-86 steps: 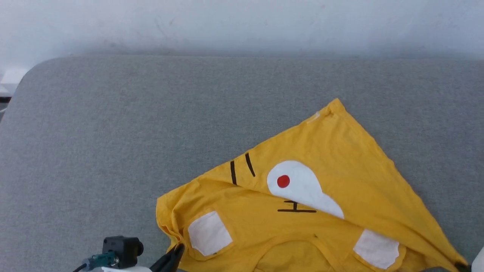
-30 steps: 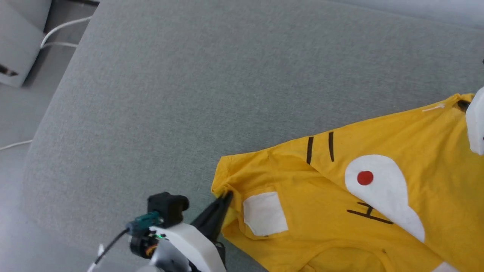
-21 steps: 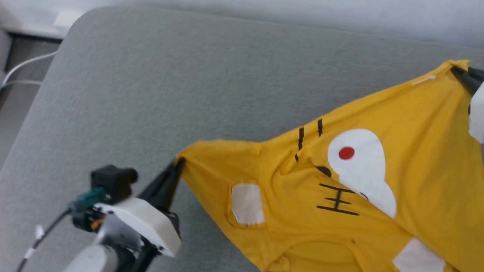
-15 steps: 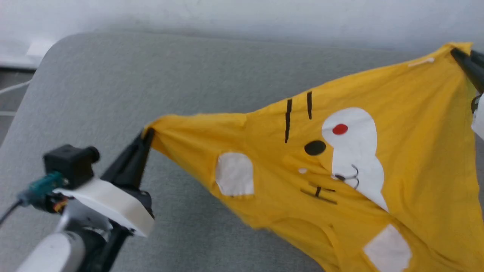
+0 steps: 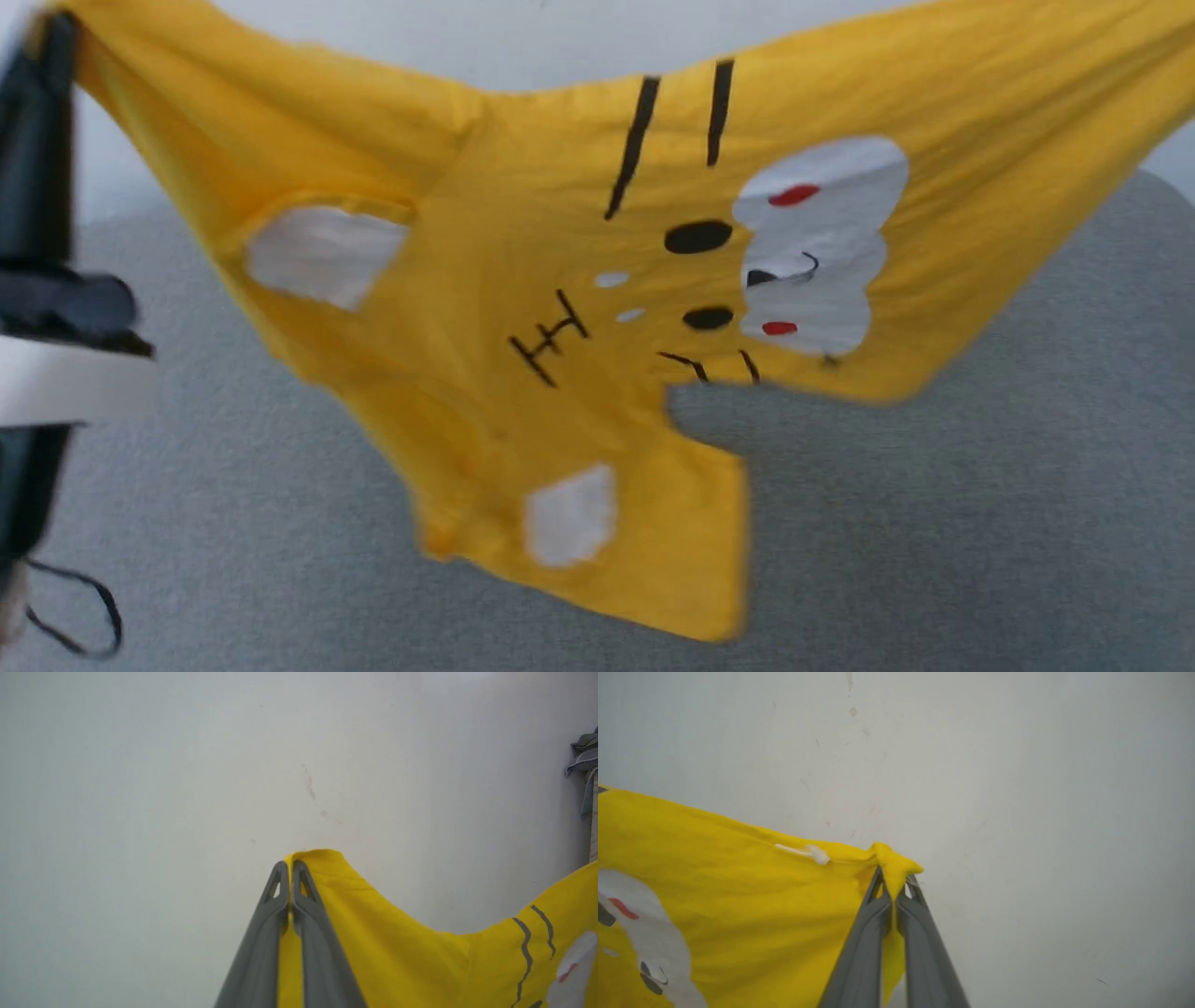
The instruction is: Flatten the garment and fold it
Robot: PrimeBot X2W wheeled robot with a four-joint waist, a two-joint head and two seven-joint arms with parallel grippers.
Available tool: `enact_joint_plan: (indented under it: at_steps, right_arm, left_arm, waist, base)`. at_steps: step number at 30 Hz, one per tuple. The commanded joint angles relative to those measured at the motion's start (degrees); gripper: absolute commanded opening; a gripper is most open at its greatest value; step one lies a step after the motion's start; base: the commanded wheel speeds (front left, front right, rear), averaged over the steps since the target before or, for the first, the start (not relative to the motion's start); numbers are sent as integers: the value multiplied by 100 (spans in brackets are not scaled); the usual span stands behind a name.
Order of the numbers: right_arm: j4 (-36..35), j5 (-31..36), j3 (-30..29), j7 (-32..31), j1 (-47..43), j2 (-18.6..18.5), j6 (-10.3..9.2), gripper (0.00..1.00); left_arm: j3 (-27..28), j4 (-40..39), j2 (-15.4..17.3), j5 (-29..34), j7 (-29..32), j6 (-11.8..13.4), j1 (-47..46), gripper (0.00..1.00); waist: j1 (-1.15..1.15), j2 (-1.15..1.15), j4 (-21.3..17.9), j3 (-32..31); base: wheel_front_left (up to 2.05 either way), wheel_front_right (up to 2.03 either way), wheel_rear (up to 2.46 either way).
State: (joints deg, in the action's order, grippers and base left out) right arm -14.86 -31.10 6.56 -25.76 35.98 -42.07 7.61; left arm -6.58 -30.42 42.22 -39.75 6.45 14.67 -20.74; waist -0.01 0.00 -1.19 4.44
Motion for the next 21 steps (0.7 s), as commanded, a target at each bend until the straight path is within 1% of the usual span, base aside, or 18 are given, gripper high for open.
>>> enact_joint_plan:
  at_steps: [1, 4, 7, 14, 18, 21]
  right_arm:
    - [-70, -3, -73, 3, 127, 44, -12, 0]
    - [-70, 0, -184, 55, 269, 90, -12, 0]
    - [-33, -14, -194, 106, 395, 102, -12, 0]
    - [131, -85, -217, 115, 856, 141, -12, 0]
    - [360, -67, -188, 243, 1314, 157, -12, 0]
    - [693, -14, -66, 416, 1751, 192, -12, 0]
  left_arm:
    - [163, -66, 71, -7, -74, -14, -275, 0]
    - [332, -96, 148, 15, -140, -39, -693, 0]
    - [366, -44, 359, 310, -238, -121, -1106, 0]
    - [145, 318, 287, 344, -268, -290, -2086, 0]
    - [14, 759, 274, 341, -254, -465, -2716, 0]
    - [-94, 1221, 201, 318, -269, -605, -3267, 0]
  waist:
    - [1, 0, -251, -170]
    - [1, 0, -323, -147]
    - [1, 0, -379, -81]
    - [1, 0, -441, 265]
    - [1, 0, -472, 659]
    - [1, 0, -489, 1025]
  base:
    - [0, 0, 0]
    - [0, 0, 0]
    - [0, 0, 0]
    - [0, 0, 0]
    - [0, 0, 0]
    - [0, 0, 0]
